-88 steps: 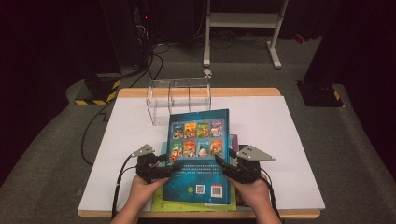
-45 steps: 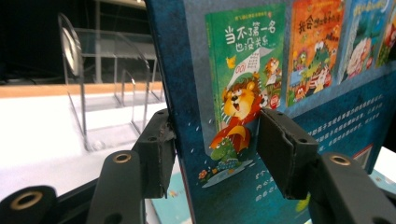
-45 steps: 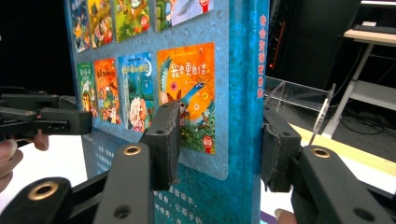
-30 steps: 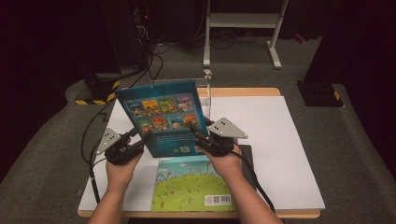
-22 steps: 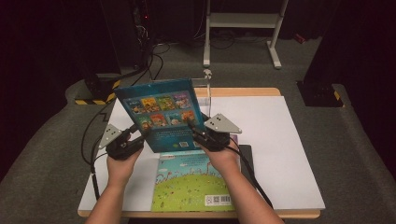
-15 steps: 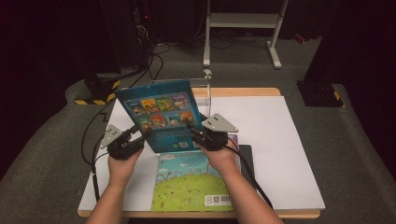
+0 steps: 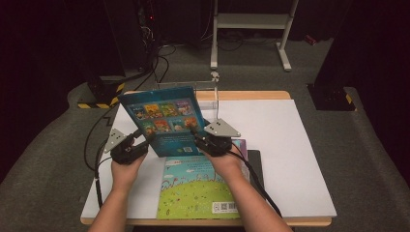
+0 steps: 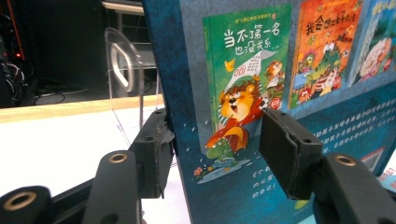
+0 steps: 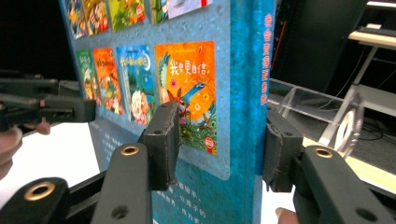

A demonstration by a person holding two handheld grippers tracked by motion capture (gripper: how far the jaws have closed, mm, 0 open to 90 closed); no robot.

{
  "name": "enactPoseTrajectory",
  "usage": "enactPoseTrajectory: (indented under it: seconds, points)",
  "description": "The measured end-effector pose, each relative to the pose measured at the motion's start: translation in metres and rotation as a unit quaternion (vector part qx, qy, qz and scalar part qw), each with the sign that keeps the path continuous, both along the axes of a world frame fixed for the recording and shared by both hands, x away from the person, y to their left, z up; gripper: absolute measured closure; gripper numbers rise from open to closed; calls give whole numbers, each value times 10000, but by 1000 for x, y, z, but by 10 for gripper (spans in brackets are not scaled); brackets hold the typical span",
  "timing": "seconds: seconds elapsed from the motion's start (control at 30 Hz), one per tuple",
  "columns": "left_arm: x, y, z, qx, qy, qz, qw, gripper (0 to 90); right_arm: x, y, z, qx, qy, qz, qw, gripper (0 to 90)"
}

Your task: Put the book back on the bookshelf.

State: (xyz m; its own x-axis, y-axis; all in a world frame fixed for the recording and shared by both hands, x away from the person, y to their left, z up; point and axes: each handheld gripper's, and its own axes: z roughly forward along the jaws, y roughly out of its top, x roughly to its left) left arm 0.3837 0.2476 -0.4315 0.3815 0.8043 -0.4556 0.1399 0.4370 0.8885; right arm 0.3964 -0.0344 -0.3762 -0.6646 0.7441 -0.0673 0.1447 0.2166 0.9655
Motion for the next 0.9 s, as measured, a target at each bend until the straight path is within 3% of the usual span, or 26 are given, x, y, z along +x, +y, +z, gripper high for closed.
enactPoseTrajectory:
  seconds: [0.3, 0.67, 0.9]
  points:
    - [-4, 4, -4, -160, -95, 50, 9998, 429, -8, 4, -3, 18, 27, 182, 9998, 515]
    - [-9, 6, -4, -36, -153, 174, 9997, 420, -5, 3, -1, 101, 86, 390, 9991, 501]
    - [-12, 7, -2, -195, -146, 144, 9996, 420, -11, 1, 1, 148, 171, 684, 9974, 511]
